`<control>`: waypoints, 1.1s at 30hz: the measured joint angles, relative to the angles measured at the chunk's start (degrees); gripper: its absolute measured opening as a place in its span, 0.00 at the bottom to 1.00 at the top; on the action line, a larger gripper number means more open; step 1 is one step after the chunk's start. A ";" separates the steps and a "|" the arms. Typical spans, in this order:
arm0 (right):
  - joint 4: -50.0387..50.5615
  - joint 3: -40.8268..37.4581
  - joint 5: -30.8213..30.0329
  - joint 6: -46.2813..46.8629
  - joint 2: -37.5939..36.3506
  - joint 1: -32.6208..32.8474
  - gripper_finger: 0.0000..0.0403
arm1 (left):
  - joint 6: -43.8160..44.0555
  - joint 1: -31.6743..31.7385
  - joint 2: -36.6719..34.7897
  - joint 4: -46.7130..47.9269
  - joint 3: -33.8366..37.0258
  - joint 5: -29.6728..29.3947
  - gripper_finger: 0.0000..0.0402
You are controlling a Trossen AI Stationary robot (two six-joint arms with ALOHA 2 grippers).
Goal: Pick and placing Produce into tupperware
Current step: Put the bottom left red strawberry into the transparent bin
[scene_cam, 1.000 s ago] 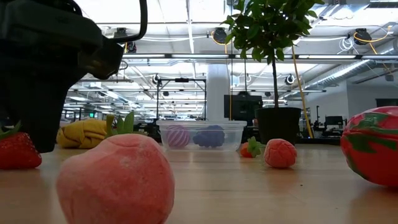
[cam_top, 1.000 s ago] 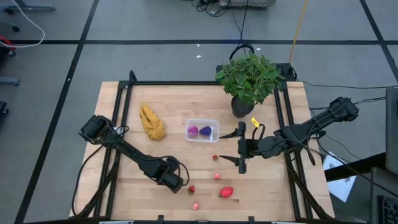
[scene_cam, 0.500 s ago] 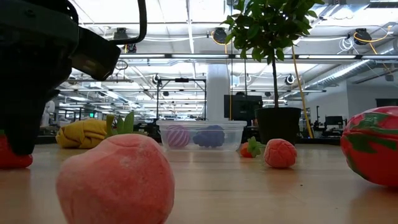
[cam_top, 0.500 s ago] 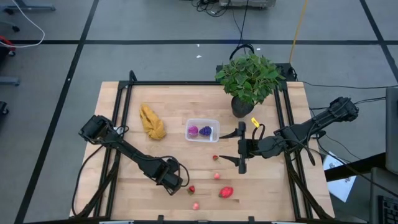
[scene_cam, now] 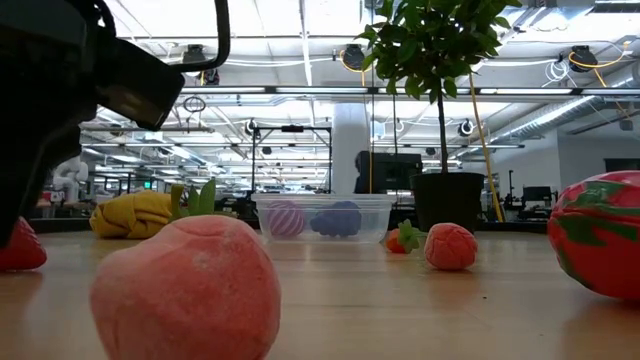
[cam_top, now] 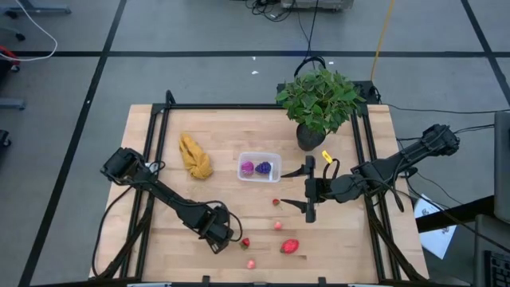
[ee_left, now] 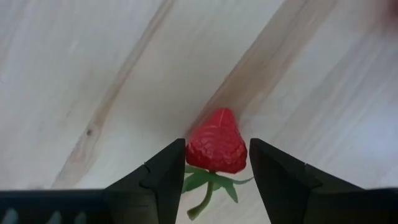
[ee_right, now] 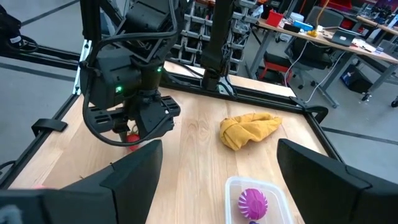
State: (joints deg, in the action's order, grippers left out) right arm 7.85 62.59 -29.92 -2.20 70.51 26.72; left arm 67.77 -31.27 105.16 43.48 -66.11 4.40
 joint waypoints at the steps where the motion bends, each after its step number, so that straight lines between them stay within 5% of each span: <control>1: -0.19 0.00 0.01 0.02 -0.01 0.00 0.77 | -0.01 0.00 0.00 0.00 0.00 0.01 0.46; 33: -0.38 -0.02 0.01 0.04 0.01 0.00 0.77 | 1.53 -1.55 0.37 -0.09 1.79 -2.93 0.46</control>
State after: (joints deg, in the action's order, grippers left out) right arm 7.46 62.57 -29.91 -2.15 70.52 26.72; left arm 69.30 -32.82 105.54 43.40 -64.31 1.48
